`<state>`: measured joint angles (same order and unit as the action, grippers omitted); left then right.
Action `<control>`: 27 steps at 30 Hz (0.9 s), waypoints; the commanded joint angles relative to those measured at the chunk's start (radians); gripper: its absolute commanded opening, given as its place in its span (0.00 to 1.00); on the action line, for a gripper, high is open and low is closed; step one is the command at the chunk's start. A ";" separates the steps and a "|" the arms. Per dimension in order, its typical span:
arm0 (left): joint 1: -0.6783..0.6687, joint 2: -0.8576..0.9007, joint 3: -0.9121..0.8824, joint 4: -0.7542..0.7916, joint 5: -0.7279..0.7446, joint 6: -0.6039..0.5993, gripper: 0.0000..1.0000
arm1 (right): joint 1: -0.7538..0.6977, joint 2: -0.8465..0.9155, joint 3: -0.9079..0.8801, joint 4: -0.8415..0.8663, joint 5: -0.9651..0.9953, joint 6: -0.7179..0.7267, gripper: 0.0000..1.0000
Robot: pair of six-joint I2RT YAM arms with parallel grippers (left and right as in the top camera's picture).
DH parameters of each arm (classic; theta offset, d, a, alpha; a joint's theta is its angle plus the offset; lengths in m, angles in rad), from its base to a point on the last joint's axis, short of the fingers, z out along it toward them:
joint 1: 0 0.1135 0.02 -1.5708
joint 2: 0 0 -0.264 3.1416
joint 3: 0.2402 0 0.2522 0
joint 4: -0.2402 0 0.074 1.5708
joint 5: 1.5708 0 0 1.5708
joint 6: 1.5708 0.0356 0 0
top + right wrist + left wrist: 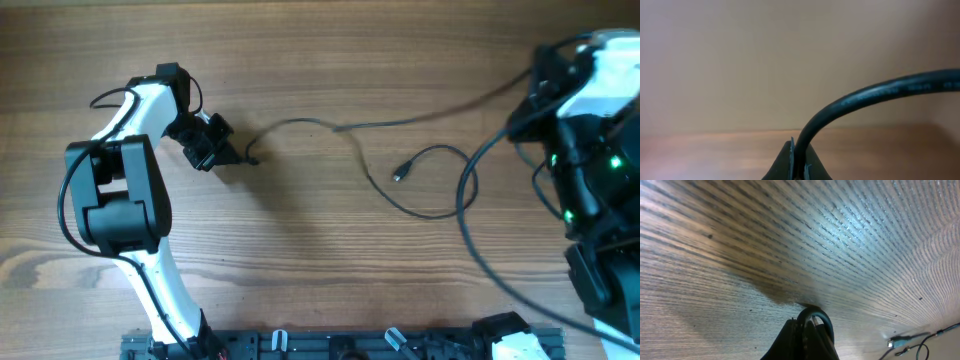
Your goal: Untangle cables
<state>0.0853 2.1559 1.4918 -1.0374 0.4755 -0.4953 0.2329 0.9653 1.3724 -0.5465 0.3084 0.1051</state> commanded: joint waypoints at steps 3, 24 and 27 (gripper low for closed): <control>0.011 0.010 -0.003 0.010 -0.084 0.000 0.04 | -0.002 -0.008 0.015 0.009 0.469 0.078 0.04; 0.011 0.010 -0.003 0.010 -0.084 0.000 0.05 | -0.197 0.316 0.015 -0.050 0.357 -0.053 0.04; 0.011 0.010 -0.003 0.010 -0.084 0.000 0.05 | -0.281 0.364 0.015 -0.064 0.216 -0.052 0.04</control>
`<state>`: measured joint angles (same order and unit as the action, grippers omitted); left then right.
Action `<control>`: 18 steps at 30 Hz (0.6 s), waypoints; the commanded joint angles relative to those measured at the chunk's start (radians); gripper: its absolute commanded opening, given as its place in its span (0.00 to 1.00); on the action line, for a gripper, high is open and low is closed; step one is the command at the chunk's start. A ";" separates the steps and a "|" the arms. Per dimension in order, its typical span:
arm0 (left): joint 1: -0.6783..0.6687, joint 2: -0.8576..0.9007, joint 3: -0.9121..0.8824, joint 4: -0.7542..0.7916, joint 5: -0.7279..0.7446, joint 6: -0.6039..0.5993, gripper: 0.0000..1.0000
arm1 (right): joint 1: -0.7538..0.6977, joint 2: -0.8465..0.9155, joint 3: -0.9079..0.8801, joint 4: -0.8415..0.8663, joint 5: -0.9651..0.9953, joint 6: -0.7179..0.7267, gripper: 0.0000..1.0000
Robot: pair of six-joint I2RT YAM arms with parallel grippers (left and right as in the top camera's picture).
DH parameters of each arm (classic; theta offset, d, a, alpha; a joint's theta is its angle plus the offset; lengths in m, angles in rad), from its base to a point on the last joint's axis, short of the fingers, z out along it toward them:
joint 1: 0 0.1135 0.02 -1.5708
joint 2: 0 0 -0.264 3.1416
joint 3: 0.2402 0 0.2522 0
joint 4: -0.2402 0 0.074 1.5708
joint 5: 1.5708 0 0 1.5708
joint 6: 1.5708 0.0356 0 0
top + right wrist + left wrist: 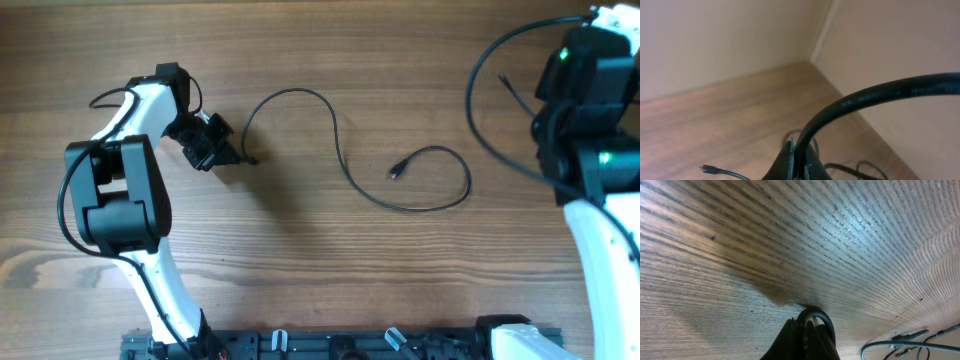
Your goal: Untangle cables
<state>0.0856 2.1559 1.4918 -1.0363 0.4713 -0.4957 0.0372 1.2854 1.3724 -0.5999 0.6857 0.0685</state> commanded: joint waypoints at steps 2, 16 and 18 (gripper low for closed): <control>0.011 0.010 -0.003 0.009 -0.080 0.000 0.05 | -0.155 0.076 0.015 -0.017 -0.285 -0.012 0.04; 0.011 0.010 -0.003 0.024 -0.080 0.001 0.07 | -0.601 0.302 0.015 0.027 -1.047 0.231 0.07; 0.010 0.010 -0.003 0.024 -0.080 0.001 0.07 | -0.624 0.334 0.015 0.026 -1.067 0.230 0.07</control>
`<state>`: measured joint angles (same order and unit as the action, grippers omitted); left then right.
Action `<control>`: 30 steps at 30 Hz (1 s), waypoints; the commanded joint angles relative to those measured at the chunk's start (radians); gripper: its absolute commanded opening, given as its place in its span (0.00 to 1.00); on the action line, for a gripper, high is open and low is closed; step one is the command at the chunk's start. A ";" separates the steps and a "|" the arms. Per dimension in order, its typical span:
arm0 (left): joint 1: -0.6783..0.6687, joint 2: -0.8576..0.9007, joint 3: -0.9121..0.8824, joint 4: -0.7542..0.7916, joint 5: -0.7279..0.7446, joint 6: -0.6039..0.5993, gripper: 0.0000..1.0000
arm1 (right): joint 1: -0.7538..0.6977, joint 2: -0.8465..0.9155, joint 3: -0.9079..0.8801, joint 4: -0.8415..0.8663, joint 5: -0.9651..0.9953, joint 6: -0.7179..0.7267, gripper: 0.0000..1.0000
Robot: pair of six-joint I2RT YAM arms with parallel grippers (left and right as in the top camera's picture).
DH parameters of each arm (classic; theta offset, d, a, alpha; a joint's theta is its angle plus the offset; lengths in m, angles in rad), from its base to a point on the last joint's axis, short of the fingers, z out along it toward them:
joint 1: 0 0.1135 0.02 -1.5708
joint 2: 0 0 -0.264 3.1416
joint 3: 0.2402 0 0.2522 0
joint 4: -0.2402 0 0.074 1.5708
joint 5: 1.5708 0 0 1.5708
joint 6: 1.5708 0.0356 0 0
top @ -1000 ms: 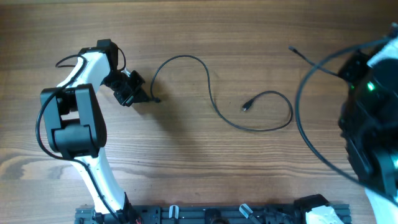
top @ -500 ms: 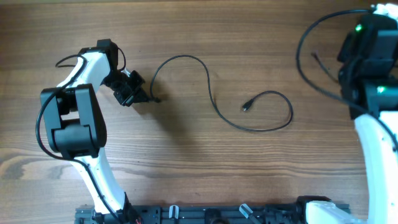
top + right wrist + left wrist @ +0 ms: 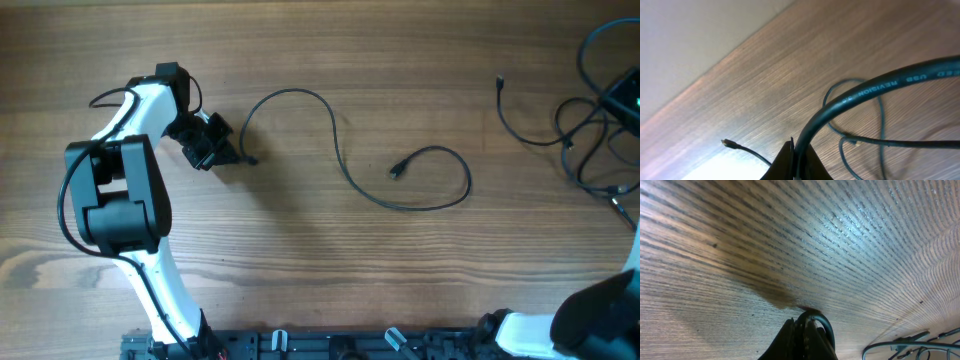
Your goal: Untangle cables
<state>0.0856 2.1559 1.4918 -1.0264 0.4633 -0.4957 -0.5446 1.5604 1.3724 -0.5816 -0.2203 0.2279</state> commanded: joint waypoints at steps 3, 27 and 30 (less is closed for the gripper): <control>0.007 0.010 -0.003 0.018 -0.072 0.001 0.08 | -0.068 0.117 0.015 -0.005 -0.167 0.070 0.11; -0.018 0.010 -0.003 0.029 -0.090 0.001 0.07 | -0.044 0.231 0.008 -0.200 -0.336 0.062 0.88; -0.018 0.010 -0.003 0.028 -0.090 0.000 0.07 | -0.001 0.231 0.002 -0.279 -0.336 0.046 0.85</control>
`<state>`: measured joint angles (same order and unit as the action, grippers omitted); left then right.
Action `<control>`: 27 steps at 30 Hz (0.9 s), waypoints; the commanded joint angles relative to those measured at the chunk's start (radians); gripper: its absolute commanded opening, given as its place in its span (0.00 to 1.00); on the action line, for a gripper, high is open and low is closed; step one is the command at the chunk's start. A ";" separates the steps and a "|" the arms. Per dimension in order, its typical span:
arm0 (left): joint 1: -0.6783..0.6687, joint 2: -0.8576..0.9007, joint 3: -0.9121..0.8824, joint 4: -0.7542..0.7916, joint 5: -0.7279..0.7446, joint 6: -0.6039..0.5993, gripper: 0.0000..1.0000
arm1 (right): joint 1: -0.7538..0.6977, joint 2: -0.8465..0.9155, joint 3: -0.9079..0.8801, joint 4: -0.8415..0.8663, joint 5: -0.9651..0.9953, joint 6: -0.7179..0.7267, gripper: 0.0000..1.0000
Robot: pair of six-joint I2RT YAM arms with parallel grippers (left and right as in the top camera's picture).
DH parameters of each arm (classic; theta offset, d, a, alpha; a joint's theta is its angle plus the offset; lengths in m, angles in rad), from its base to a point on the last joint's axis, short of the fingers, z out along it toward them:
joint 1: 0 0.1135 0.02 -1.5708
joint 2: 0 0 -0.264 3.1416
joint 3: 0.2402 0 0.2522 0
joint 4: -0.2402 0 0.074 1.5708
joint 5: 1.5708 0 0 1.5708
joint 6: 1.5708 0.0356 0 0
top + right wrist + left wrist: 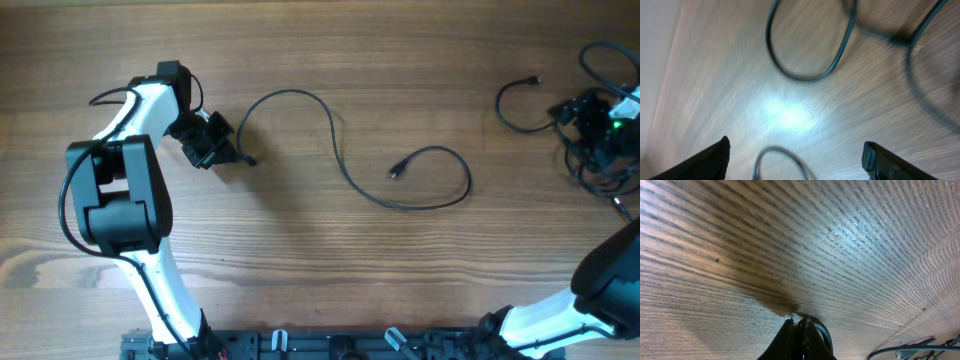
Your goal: Untangle cables
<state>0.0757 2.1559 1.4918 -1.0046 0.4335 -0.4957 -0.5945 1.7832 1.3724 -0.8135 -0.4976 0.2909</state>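
A thin black cable [334, 130] lies in an S-curve across the middle of the table, its free plug [396, 173] inside the last bend. My left gripper [232, 155] is shut on its other end, low on the wood; in the left wrist view the jaws [801, 326] are pressed together, with a short black loop [823, 336] beside them. A second, thicker dark cable [500, 105] lies heaped at the far right. My right gripper [578, 112] hangs just above that heap, open, with its fingers [715, 159] wide apart and cable loops [805, 75] below.
The wooden table [320, 280] carries only the two cables. The right cable's heap reaches the right edge of the overhead view. A black rail [330, 345] with clips runs along the near edge between the arm bases.
My right gripper was shut on the thick cable near the right edge. Now it is open, and the cable lies on the table beneath it. The left gripper and thin cable are unchanged.
At first the thick cable, held by my right gripper, ran across the thin one in the table's middle. Then it was clear of the thin cable, at the right. Later it was gathered at the right edge, and now it lies there let go.
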 commanded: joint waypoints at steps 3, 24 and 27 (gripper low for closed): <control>-0.008 0.010 -0.003 0.006 -0.056 0.001 0.07 | 0.131 0.008 -0.045 -0.069 -0.058 -0.030 0.82; -0.008 0.010 -0.003 0.041 0.048 0.160 0.04 | 0.779 0.009 -0.185 0.205 -0.200 0.111 0.48; -0.008 0.010 -0.003 0.045 0.111 0.222 0.04 | 0.855 0.009 -0.210 0.320 -0.200 0.164 0.47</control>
<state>0.0738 2.1563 1.4918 -0.9714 0.4690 -0.3878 0.1875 1.7832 1.1942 -0.5705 -0.6685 0.3641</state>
